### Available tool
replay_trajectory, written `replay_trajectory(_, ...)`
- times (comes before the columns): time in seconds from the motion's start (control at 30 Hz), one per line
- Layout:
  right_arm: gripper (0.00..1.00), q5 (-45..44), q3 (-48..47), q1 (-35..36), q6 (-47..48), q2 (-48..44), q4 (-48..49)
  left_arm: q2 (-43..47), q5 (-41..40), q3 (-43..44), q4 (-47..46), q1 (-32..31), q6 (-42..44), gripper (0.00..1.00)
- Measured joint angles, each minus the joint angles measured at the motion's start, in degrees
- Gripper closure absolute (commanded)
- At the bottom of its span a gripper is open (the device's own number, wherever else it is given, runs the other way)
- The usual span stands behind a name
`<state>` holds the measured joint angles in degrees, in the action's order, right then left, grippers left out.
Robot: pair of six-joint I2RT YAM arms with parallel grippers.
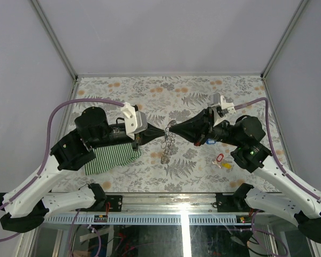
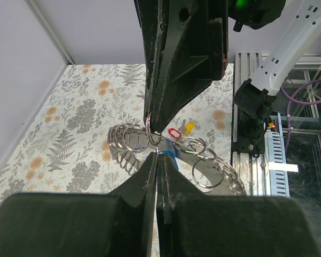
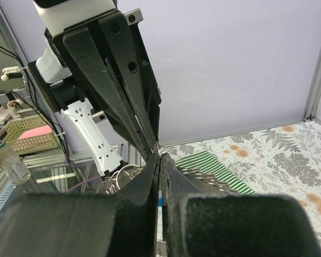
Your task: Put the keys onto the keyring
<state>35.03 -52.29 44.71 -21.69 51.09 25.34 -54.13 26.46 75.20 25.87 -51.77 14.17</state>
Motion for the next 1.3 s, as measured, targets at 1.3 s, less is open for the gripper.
replay_trajectory(1.3, 1.0, -9.6, 2.43, 0.04, -7.72, 0.0, 1.75, -2.25, -5.86, -0.09, -0.83, -0.07, 0.63, 0.99)
